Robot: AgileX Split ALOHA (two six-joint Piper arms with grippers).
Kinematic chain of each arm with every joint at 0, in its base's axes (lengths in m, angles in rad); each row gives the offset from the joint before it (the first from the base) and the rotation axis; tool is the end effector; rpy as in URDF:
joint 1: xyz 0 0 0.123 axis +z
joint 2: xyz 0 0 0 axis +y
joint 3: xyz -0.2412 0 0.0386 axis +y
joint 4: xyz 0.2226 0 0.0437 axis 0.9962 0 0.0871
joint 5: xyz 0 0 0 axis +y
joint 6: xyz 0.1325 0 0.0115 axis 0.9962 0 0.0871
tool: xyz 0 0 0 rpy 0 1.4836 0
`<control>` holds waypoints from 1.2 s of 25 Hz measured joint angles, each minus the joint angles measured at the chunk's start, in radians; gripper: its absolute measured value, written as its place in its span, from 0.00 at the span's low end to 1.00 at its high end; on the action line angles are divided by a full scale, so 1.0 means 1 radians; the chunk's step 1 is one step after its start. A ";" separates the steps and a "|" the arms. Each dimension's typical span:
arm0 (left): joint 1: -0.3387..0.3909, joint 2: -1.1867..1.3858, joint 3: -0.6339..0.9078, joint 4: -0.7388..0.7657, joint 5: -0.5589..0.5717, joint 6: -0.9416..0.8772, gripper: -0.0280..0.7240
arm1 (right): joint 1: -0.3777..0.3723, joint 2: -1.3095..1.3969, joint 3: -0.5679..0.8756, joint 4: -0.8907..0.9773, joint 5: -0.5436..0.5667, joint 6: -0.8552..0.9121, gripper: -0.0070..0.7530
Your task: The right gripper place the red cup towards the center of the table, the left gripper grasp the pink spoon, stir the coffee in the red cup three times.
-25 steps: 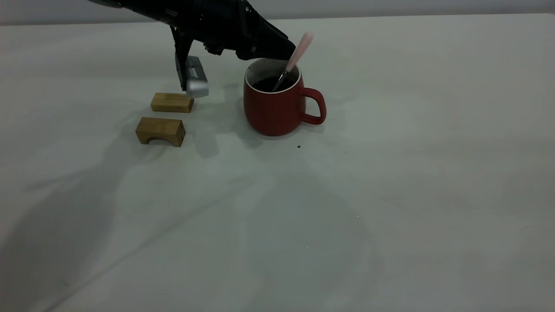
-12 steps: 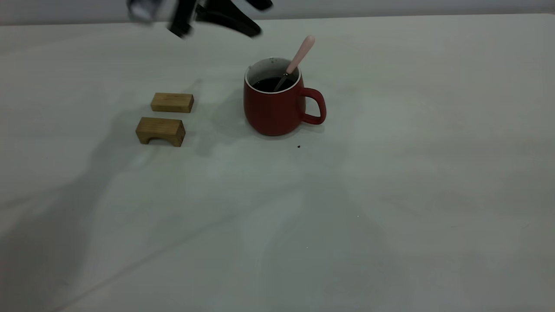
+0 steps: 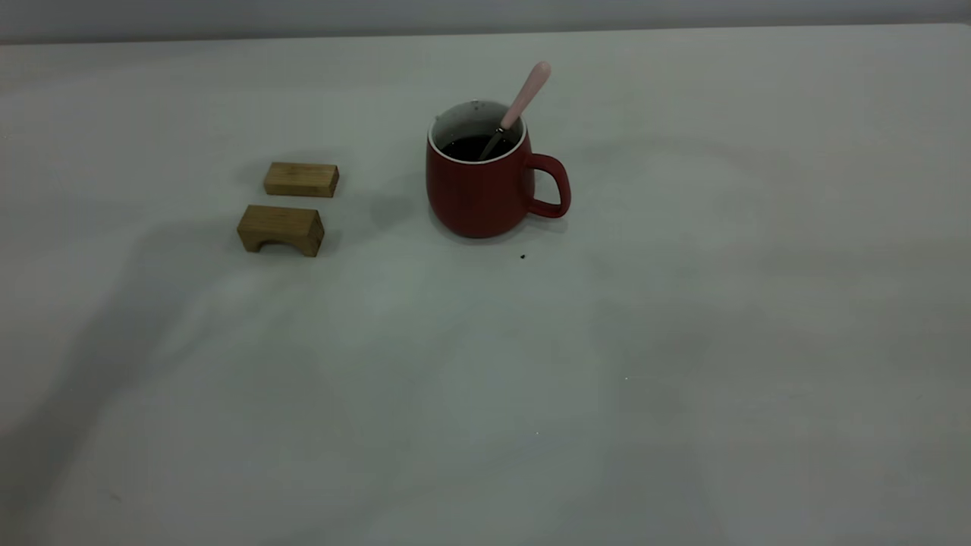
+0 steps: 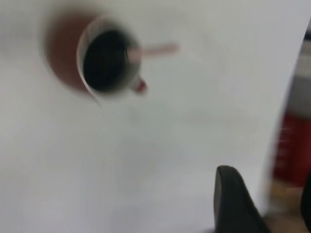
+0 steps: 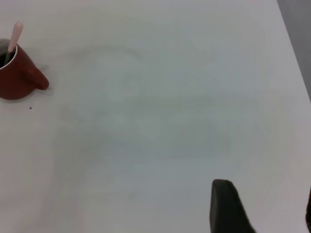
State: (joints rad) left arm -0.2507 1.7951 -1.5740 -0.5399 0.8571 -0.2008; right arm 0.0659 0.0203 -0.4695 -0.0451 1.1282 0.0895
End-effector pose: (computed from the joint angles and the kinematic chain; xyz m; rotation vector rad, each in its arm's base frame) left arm 0.3676 -0.1475 0.2463 -0.2402 2.5691 -0.8284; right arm 0.0517 -0.0020 0.2284 0.0281 2.1617 0.0344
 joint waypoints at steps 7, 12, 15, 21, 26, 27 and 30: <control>-0.001 -0.331 0.000 0.239 0.156 0.408 0.58 | 0.000 0.000 0.000 0.000 0.000 0.000 0.57; -0.001 -0.571 0.022 0.313 0.310 0.409 0.58 | 0.000 0.000 0.000 0.000 0.000 0.000 0.57; -0.001 -0.739 0.106 0.355 0.311 0.408 0.58 | 0.000 0.000 0.000 0.000 0.000 0.000 0.57; -0.001 -1.074 0.393 0.423 0.311 0.407 0.58 | 0.000 0.000 0.000 0.000 0.000 0.000 0.57; 0.038 -1.304 0.630 0.429 0.307 0.407 0.58 | 0.000 0.000 0.000 0.000 0.000 0.000 0.57; 0.058 -1.339 0.679 0.431 0.307 0.407 0.58 | 0.000 0.000 0.000 0.000 0.000 0.000 0.57; 0.128 -1.451 0.816 0.433 0.306 0.407 0.58 | 0.000 0.000 0.000 0.000 0.000 0.000 0.57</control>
State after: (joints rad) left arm -0.1228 0.3445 -0.7584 -0.1071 1.1631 0.2061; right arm 0.0659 0.0203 -0.4695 -0.0451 1.1282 0.0895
